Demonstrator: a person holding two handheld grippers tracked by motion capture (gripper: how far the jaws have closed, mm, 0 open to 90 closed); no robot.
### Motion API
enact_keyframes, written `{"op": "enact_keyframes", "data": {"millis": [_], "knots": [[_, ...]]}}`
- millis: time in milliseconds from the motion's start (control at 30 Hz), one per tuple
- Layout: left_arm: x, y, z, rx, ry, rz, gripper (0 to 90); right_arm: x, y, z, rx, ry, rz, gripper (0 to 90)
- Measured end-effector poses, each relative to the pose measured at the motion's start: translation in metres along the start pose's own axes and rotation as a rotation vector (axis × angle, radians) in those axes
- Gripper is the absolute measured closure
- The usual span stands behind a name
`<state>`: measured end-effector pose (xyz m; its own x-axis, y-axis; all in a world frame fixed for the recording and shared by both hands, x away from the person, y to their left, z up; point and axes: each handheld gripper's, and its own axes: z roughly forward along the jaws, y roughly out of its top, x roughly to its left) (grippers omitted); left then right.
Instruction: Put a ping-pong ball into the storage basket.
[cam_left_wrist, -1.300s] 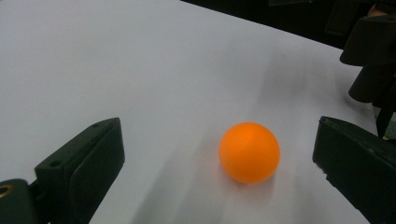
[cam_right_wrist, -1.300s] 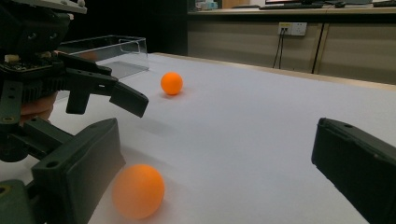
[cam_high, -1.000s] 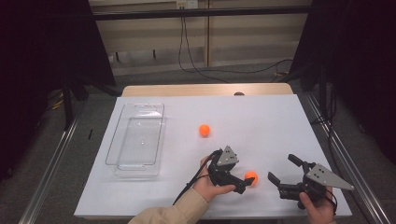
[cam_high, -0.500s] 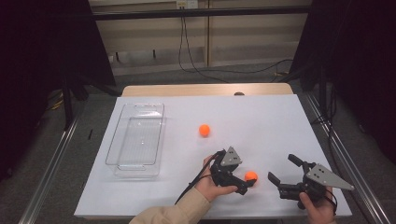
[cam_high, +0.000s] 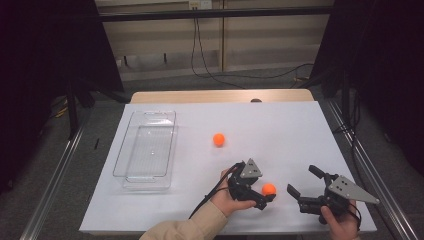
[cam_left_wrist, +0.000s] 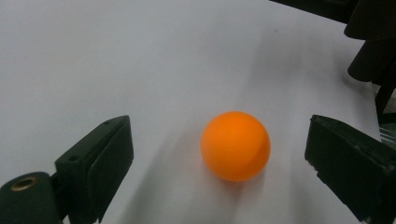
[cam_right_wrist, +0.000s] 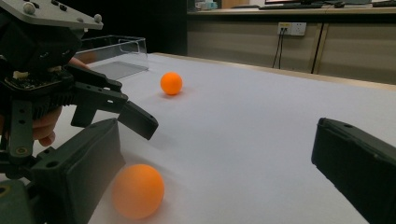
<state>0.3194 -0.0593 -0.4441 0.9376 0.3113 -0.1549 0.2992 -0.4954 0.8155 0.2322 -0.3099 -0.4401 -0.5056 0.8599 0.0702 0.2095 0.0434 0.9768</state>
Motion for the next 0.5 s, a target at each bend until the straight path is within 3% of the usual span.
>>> {"op": "enact_keyframes", "data": {"millis": [500], "knots": [[-0.0009, 0.0011, 0.0057, 0.043, -0.026, 0.022, 22.5, -0.0003, -0.0001, -0.0001, -0.001, -0.001, 0.001, 1.2]]}}
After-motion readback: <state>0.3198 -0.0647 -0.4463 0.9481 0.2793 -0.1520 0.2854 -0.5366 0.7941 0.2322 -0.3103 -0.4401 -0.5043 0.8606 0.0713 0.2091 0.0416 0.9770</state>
